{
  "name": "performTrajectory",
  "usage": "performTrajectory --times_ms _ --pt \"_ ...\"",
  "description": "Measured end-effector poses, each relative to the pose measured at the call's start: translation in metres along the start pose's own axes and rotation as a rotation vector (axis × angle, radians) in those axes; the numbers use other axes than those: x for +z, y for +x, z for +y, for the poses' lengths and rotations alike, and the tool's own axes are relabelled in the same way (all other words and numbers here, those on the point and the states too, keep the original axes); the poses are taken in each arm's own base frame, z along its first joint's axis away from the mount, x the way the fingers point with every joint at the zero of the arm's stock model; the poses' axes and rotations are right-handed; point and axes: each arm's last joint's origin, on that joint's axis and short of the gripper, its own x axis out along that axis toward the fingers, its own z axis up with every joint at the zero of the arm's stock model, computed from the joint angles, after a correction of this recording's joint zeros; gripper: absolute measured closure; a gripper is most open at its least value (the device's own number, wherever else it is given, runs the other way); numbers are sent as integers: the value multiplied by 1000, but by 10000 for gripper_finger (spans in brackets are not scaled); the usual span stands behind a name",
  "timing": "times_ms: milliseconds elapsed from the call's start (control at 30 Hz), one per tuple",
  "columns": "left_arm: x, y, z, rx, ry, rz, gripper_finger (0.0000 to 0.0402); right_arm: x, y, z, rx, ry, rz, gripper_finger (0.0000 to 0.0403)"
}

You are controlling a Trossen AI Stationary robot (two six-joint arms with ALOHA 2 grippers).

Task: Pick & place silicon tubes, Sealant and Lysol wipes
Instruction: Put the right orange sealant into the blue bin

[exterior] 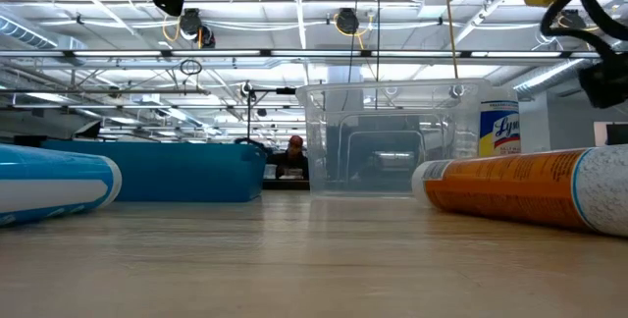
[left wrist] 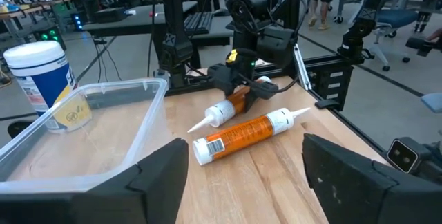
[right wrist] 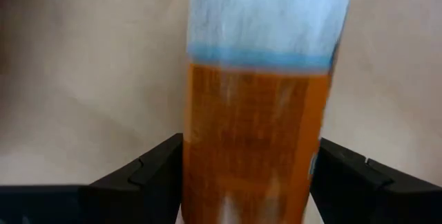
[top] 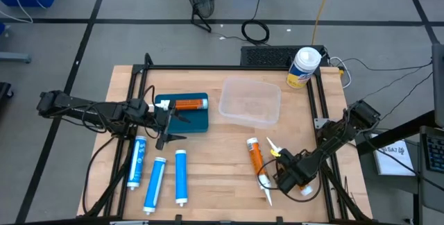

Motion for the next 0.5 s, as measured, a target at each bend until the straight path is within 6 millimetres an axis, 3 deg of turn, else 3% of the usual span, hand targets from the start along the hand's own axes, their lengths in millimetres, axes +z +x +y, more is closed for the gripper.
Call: performTrajectory --times_ms 500 --pt "0 0 0 0 0 0 123 0 0 1 14 -22 5 149"
